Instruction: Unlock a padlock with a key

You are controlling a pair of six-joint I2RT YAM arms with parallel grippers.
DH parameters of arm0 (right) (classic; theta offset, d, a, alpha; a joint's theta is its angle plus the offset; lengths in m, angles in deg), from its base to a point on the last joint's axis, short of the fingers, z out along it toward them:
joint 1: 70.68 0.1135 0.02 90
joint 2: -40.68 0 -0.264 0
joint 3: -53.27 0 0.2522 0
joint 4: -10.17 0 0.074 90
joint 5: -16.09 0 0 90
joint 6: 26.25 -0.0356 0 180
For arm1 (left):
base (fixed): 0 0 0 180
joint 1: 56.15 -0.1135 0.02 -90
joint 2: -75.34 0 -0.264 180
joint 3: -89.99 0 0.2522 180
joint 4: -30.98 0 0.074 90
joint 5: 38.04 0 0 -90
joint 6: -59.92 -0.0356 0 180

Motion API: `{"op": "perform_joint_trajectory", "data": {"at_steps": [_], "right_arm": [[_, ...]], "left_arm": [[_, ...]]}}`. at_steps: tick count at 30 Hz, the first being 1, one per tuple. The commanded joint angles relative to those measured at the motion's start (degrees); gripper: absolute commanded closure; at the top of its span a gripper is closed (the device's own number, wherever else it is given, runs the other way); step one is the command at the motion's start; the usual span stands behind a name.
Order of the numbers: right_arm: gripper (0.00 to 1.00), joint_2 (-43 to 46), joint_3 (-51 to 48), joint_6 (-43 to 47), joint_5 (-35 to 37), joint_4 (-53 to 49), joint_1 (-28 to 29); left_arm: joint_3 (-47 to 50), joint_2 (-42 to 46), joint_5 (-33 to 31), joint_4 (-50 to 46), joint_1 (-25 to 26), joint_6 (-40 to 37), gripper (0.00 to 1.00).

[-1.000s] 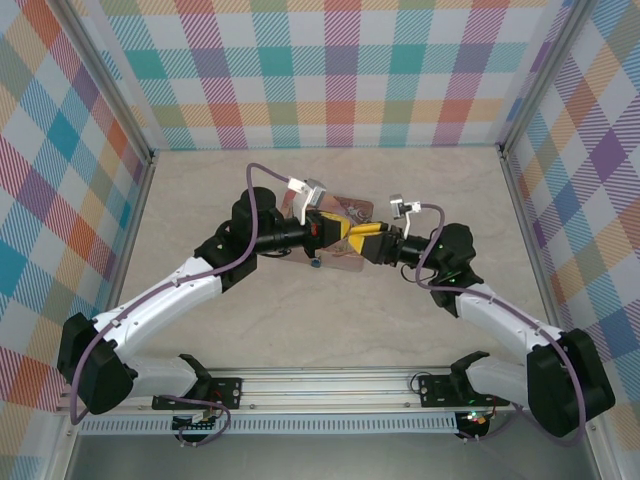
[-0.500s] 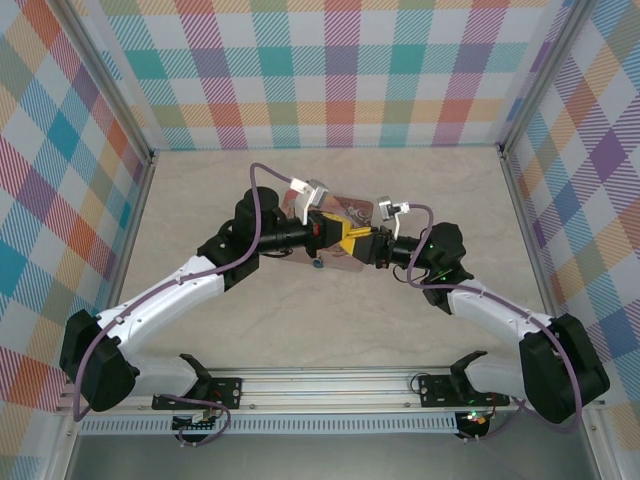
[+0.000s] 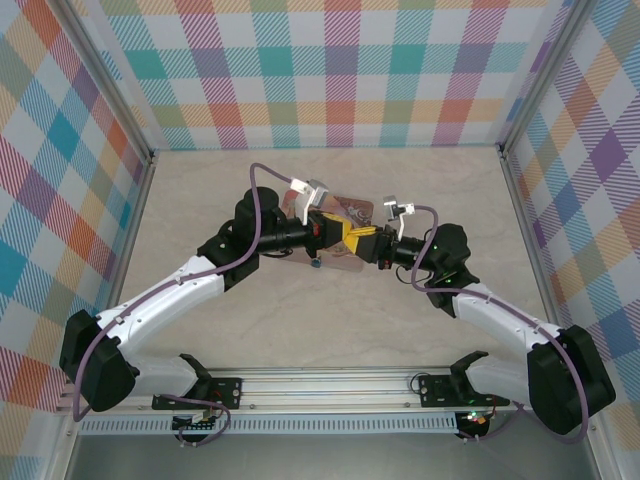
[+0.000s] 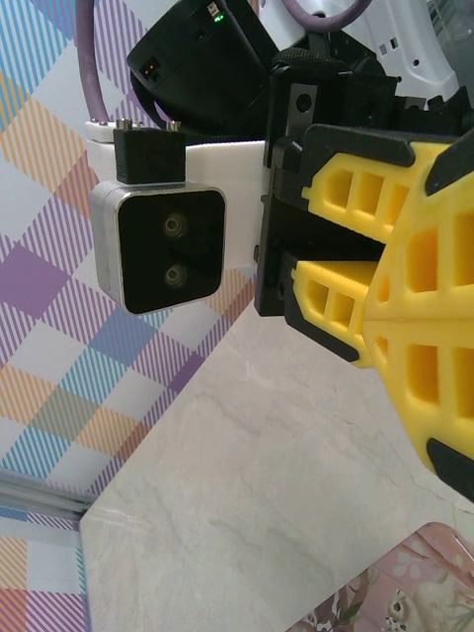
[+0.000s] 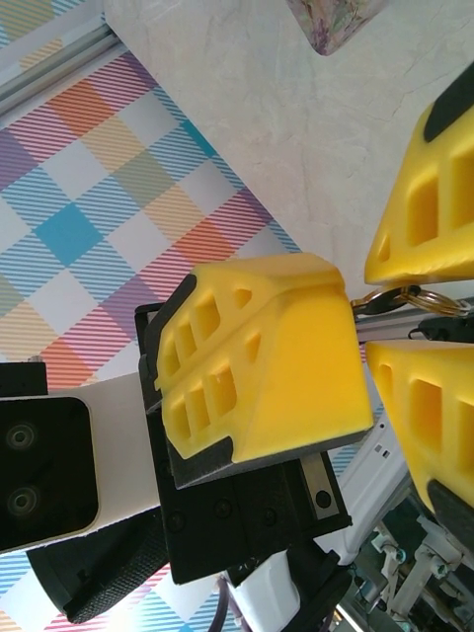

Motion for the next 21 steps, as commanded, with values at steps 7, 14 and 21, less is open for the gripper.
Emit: {"op": "perform_joint_trajectory", "data": {"at_steps": [7, 14, 21], "right_arm": [[0.92, 1.7, -0.3, 1.4, -1.2, 0.8, 0.3], [0.99, 3.1, -0.1, 4.1, -0.1, -5.0, 0.3], [0.98, 4.7, 0.9, 10.7, 5.3, -21.4, 0.3]], "left_arm": [[-1.4, 0.3, -1.8, 0.0, 0.3, 0.0, 1.0], [-1.3, 1.1, -4.1, -0.7, 0.3, -0.3, 0.9], [1.0, 4.1, -9.2, -4.1, -2.3, 0.9, 0.44]]}}
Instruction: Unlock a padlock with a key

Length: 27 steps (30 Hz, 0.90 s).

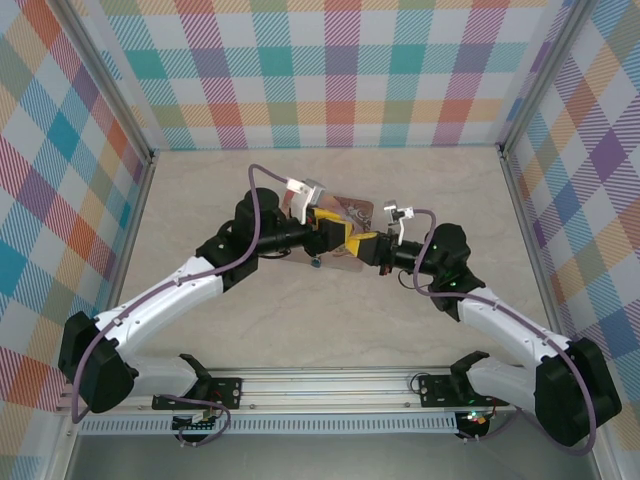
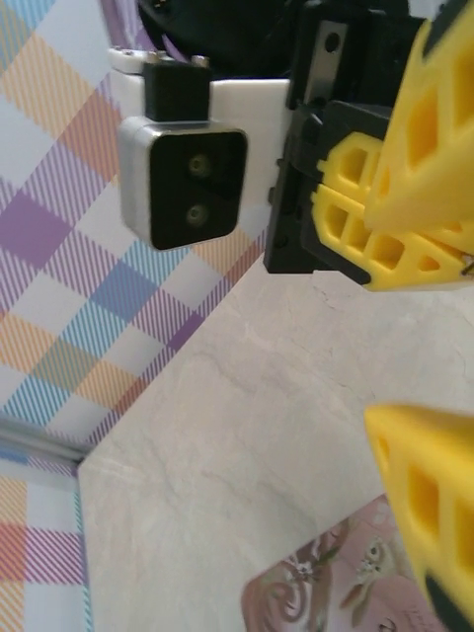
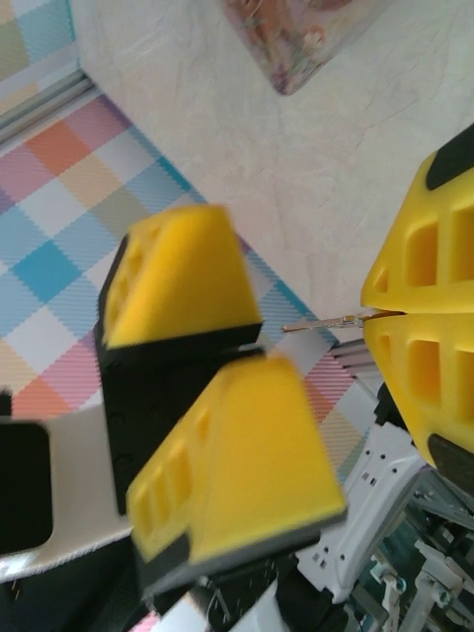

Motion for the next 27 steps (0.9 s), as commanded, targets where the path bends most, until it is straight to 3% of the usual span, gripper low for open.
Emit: {"op": "perform_joint_trajectory", "data": {"at_steps": [1, 7, 11, 19, 27], "right_arm": [[0.98, 0.6, 1.0, 5.5, 3.5, -10.2, 0.3], [0.99, -4.7, 2.4, 5.9, 4.6, -13.6, 0.3], [0.98, -10.1, 3.7, 5.8, 6.7, -12.6, 0.3], [0.98, -22.6, 7.3, 2.1, 6.8, -4.5, -0.8], [0.98, -31.3, 13.0, 2.2, 7.4, -2.9, -3.1]], "left_arm": [[1.8, 3.7, -3.2, -1.3, -2.8, 1.9, 0.42], [13.1, 8.2, -4.2, 0.1, -7.9, 7.4, 0.19], [21.6, 8.8, -4.2, 4.3, -9.5, 11.4, 0.1], [32.8, 1.0, -4.6, 19.7, -10.2, 14.1, 0.1], [32.6, -12.4, -2.5, 34.6, -10.3, 11.0, 0.1]]}}
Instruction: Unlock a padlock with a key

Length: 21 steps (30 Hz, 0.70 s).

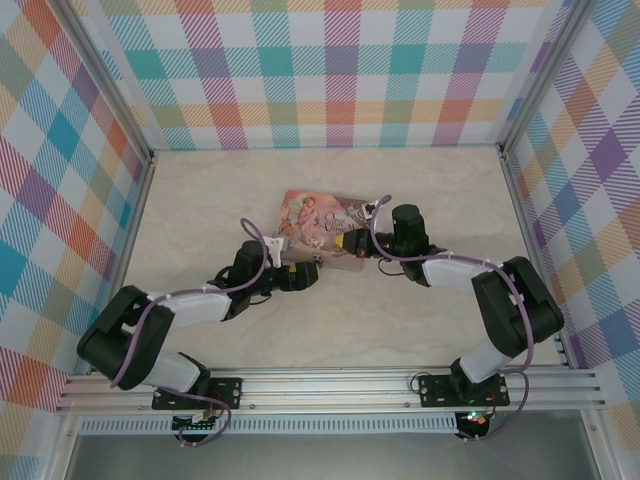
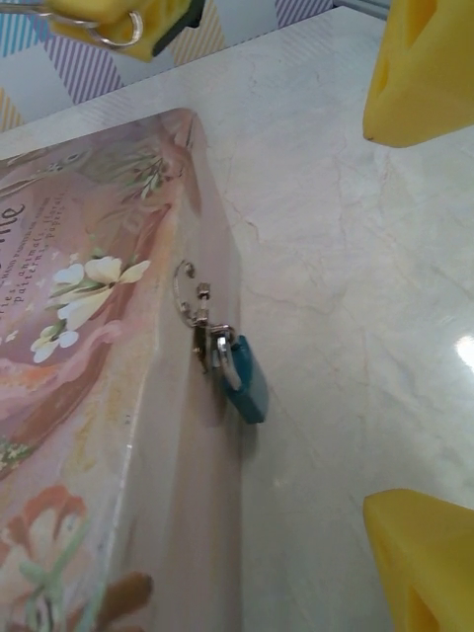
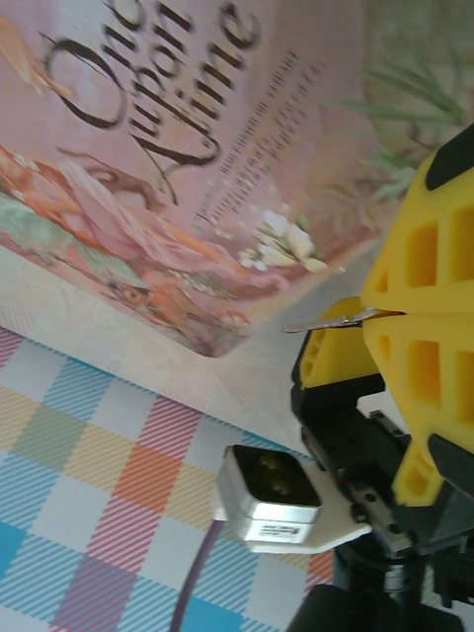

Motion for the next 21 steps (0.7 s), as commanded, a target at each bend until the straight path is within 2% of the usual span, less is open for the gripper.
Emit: {"op": "perform_joint_trajectory", "data": {"at_steps": [1, 5, 8, 11, 21], "right_arm": [[0.98, -2.4, 3.3, -0.1, 0.1, 3.2, -1.1], [0.98, -5.5, 5.3, -0.4, 0.2, 2.7, -2.3], [0.98, -7.1, 7.4, 1.3, 0.7, -1.8, -2.5], [0.98, -7.9, 8.5, 2.7, 1.5, -5.3, -2.4], [0.98, -10.5, 7.3, 3.1, 2.3, -7.7, -2.4]], "left_arm": [[-0.6, -3.6, 0.3, 10.8, -0.9, -2.6, 0.1], [-0.3, -7.5, -0.8, 16.6, -0.9, -3.1, 0.1], [-0.5, -9.6, -0.3, 20.0, -0.9, -2.9, 0.1], [-0.6, -11.0, -0.1, 21.4, -0.9, -2.8, 0.1], [-1.1, -15.1, -0.3, 23.8, -1.4, -2.2, 0.09]]}}
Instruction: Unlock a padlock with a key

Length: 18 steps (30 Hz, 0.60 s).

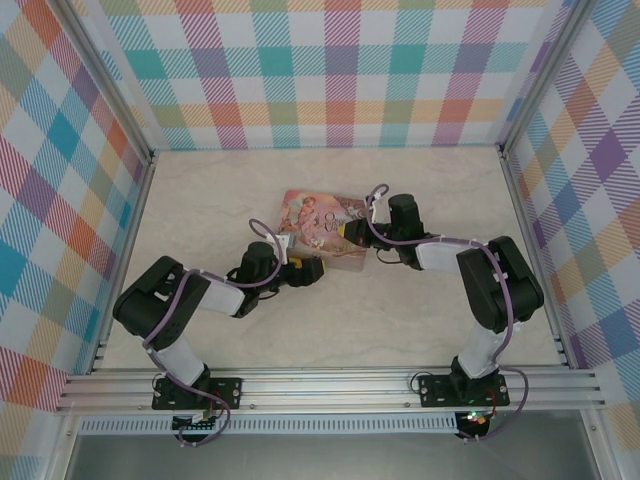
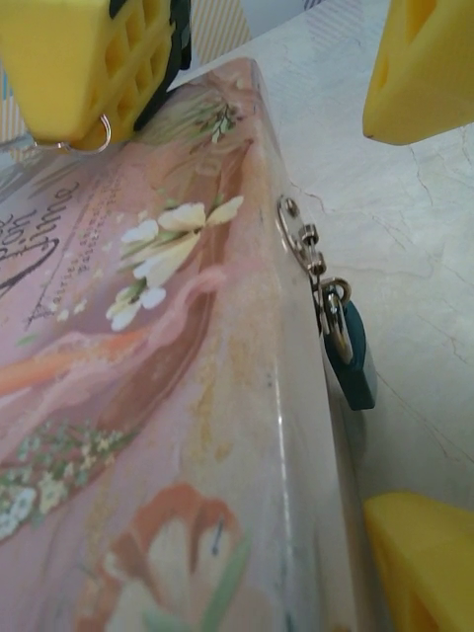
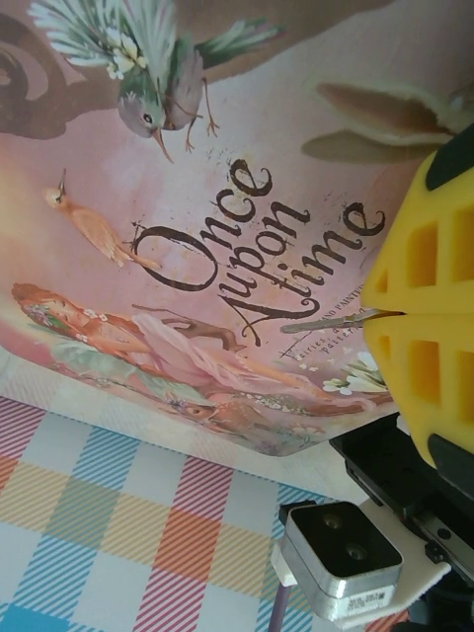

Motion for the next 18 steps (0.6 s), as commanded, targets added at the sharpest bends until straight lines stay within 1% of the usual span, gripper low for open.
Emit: {"op": "perform_joint_trajectory", "data": {"at_steps": [1, 8, 18], "right_arm": [[0.98, -1.8, 0.1, 1.9, 0.6, -4.0, 0.0], [0.98, -1.9, -0.4, 3.4, 2.4, -8.8, 0.2], [0.98, -1.7, -1.0, 3.8, 2.6, -9.3, 0.8]], "left_arm": [[-1.3, -1.5, 0.2, 3.5, -0.8, -0.8, 0.09], [-2.6, -4.4, 1.8, 5.2, -0.7, -0.1, 0.11], [-5.2, -9.3, 6.1, 8.8, -0.7, 1.5, 0.23]]}}
